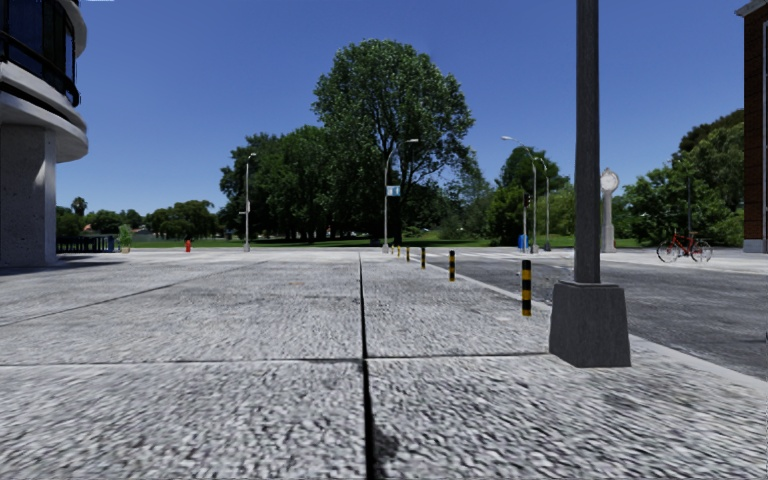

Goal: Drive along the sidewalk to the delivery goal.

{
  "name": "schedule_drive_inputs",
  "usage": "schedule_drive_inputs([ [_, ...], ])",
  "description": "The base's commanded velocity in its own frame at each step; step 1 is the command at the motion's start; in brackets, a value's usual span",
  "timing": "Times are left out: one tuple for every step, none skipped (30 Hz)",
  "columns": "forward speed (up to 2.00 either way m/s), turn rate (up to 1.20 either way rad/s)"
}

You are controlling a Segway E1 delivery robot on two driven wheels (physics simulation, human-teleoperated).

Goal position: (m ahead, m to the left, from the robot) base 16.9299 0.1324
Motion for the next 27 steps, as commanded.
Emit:
schedule_drive_inputs([
  [2.00, 0.22],
  [2.00, 0.22],
  [2.00, 0.22],
  [2.00, 0.17],
  [2.00, 0.00],
  [2.00, 0.00],
  [2.00, 0.00],
  [2.00, 0.00],
  [2.00, 0.00],
  [2.00, 0.00],
  [2.00, 0.00],
  [2.00, 0.00],
  [2.00, 0.00],
  [2.00, 0.00],
  [2.00, 0.00],
  [2.00, 0.00],
  [2.00, 0.00],
  [2.00, 0.00],
  [2.00, 0.00],
  [2.00, 0.00],
  [2.00, 0.00],
  [2.00, 0.00],
  [2.00, 0.00],
  [2.00, 0.00],
  [2.00, 0.00],
  [2.00, 0.00],
  [2.00, 0.00],
])
